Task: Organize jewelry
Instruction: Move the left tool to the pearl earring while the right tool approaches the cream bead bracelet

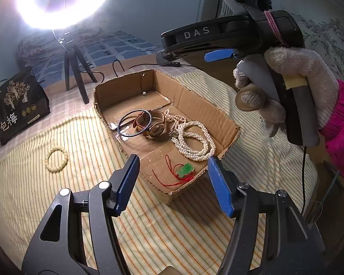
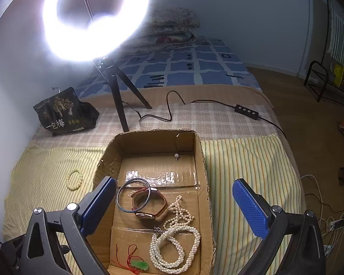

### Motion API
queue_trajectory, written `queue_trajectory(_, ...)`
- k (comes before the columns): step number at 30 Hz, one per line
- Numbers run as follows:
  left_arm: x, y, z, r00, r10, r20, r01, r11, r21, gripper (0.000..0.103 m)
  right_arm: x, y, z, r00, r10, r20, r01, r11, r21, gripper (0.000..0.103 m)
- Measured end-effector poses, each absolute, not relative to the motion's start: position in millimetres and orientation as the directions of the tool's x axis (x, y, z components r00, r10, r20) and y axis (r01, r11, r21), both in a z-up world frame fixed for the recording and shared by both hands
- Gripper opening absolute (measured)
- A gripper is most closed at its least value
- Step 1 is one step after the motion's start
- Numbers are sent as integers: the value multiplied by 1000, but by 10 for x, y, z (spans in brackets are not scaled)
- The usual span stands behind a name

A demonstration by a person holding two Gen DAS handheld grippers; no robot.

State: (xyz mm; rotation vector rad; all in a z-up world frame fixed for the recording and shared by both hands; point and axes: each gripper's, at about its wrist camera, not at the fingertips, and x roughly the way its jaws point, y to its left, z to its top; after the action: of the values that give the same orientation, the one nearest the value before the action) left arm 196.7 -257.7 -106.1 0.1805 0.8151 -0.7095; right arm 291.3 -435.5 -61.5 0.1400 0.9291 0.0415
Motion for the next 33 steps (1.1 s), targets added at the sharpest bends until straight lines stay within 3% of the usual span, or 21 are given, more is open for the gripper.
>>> queue_trajectory(24,1807,-987,-963,597,-360,-717,442,893,-80,64,2371,-3821,-238,654,208,-727,-109,977,182,102)
queue_trajectory(33,1476,-666,-1053,558,-385,-735,440,888,-131,63,2373,-3435,-142,652,261,-712,-186,965,184,99)
